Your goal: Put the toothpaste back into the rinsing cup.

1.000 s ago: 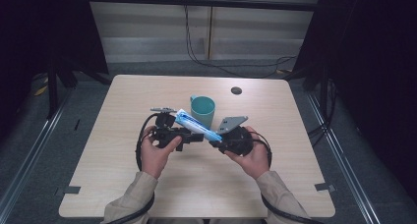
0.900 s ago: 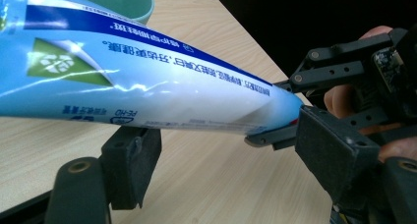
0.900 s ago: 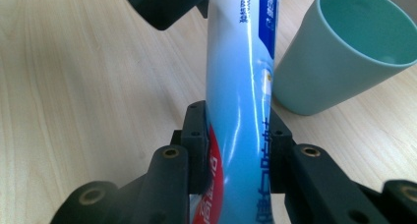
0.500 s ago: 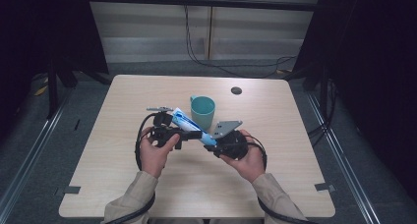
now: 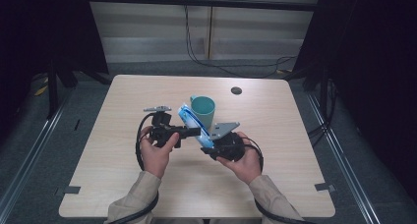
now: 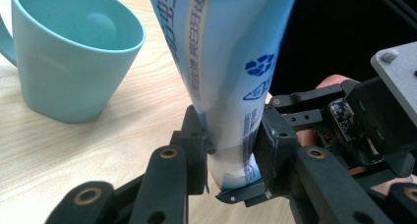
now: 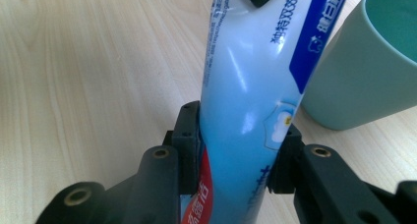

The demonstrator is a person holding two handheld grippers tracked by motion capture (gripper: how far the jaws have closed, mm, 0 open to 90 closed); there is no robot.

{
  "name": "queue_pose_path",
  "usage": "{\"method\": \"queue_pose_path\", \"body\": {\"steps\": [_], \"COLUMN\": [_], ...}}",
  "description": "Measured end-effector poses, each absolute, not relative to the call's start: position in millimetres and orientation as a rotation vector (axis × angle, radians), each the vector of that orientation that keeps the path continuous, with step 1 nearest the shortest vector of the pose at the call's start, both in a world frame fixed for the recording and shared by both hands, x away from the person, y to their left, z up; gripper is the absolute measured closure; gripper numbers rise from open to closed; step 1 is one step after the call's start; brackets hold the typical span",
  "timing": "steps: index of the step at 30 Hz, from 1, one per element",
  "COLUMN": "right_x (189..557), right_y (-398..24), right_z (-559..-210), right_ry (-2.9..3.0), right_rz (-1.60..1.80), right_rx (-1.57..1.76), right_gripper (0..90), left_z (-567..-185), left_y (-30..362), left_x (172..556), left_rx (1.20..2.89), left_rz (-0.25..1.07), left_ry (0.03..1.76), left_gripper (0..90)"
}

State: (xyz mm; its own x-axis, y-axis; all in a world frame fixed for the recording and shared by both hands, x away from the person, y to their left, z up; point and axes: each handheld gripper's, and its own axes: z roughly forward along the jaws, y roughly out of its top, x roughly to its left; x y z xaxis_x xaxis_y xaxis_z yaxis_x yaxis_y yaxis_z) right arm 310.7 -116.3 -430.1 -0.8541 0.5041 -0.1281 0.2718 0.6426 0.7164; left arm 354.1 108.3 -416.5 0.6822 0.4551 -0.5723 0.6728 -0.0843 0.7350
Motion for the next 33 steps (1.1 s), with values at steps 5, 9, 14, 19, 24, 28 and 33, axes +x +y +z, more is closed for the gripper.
{"method": "queue_pose_path", "body": {"steps": [5, 9, 14, 19, 24, 28, 33], "right_x": [310, 308, 306, 306, 306, 308, 308], "right_y": [-116, -111, -112, -120, -135, -148, -157], "right_z": [-427, -429, -432, -429, -432, -437, -441], "right_ry": [2.549, 2.555, 2.537, 2.523, 2.515, 2.499, 2.488], "right_rz": [1.076, 1.069, 1.119, 1.193, 1.156, 1.195, 1.164], "right_rx": [0.611, 0.592, 0.571, 0.607, 0.632, 0.693, 0.717], "right_gripper": [66.5, 66.6, 55.5, 39.1, 31.4, 30.6, 27.1], "left_z": [-414, -413, -412, -408, -404, -400, -395], "left_y": [108, 106, 109, 113, 117, 117, 118], "left_x": [353, 355, 353, 351, 350, 348, 348], "left_rx": [1.69, 1.667, 1.681, 1.746, 1.792, 1.81, 1.826], "left_rz": [-0.228, -0.228, -0.204, -0.112, -0.07, -0.05, -0.014], "left_ry": [0.927, 0.944, 0.905, 0.915, 0.907, 0.893, 0.879], "left_gripper": [60.5, 58.5, 70.6, 72.2, 72.8, 73.7, 73.6]}}
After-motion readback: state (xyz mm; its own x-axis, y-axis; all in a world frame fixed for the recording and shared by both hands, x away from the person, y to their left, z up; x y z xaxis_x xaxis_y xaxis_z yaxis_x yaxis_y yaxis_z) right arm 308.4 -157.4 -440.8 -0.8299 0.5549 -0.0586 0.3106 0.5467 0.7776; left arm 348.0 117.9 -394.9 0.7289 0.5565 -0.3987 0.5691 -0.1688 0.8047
